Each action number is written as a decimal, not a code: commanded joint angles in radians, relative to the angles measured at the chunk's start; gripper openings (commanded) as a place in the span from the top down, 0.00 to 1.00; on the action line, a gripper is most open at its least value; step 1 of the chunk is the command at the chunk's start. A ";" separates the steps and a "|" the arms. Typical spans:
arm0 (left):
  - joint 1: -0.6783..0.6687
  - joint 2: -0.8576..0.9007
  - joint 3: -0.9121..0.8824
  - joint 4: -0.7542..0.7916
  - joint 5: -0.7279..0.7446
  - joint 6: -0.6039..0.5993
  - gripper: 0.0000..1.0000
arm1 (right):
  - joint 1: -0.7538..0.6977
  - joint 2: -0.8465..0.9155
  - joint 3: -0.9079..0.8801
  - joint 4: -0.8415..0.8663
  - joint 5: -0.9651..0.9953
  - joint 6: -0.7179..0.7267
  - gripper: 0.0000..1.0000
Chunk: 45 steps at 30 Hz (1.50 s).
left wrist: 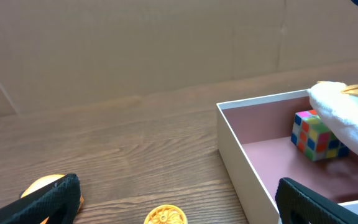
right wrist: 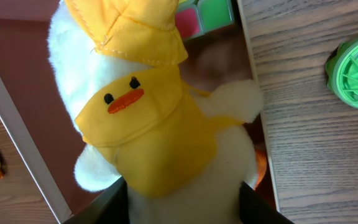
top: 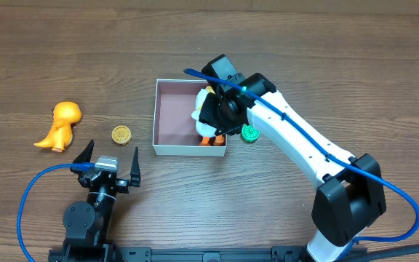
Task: Pack container
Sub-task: 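Lower the duck plush into the box beside the cube with the right gripper, then open the right gripper, release the duck, and raise it out of the box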
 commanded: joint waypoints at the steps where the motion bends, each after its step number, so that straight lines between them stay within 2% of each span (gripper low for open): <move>1: 0.010 -0.009 -0.005 0.001 -0.010 0.015 0.00 | 0.004 0.003 -0.005 0.002 0.022 0.001 0.45; 2: 0.010 -0.009 -0.005 0.001 -0.010 0.015 0.00 | 0.004 0.003 -0.005 0.002 0.022 0.001 0.41; 5: 0.010 -0.009 -0.005 0.001 -0.010 0.015 0.00 | 0.004 0.003 -0.005 0.003 0.022 0.001 0.39; 7: 0.010 -0.009 -0.005 0.001 -0.010 0.015 0.00 | 0.004 0.003 -0.005 0.003 0.021 0.001 0.33; 19: 0.010 -0.009 -0.005 0.001 -0.010 0.015 0.00 | 0.004 0.003 -0.005 0.040 0.006 -0.002 0.33; 25: 0.010 -0.009 -0.005 0.001 -0.010 0.015 0.00 | 0.004 0.003 -0.005 0.182 -0.161 -0.133 0.34; 26: 0.010 -0.009 -0.005 0.001 -0.010 0.015 0.00 | 0.005 0.003 -0.005 0.191 -0.160 -0.135 0.38; 31: 0.010 -0.009 -0.005 0.001 -0.010 0.015 0.00 | 0.007 0.004 -0.005 0.253 -0.150 -0.243 0.83; 33: 0.010 -0.009 -0.005 0.001 -0.010 0.015 0.00 | 0.008 0.004 -0.005 0.269 -0.122 -0.256 0.96; 37: 0.010 -0.009 -0.005 0.001 -0.010 0.015 0.00 | 0.014 0.016 -0.005 0.317 -0.079 -0.322 0.96; 45: 0.010 -0.009 -0.005 0.001 -0.010 0.015 0.00 | 0.020 0.154 -0.005 0.325 -0.062 -0.327 0.96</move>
